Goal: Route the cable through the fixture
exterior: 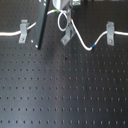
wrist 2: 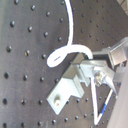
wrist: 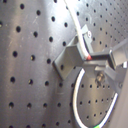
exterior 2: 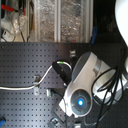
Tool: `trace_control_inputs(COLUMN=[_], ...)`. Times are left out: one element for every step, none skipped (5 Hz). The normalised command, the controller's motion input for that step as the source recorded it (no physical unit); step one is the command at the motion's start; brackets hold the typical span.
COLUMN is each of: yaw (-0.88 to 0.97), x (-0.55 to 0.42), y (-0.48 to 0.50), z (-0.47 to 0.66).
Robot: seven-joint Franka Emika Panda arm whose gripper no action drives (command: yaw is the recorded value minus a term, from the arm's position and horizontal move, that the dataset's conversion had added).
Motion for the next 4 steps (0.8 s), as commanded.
trace_control_inputs(yaw=[0.25, 0.0, -0.1, 0.0], x=[-0.264, -0.123, -0.014, -0.01], y=[0.142, -0.01, -0.015, -0.011], z=[0.0, 0.27, 0.62, 0.01])
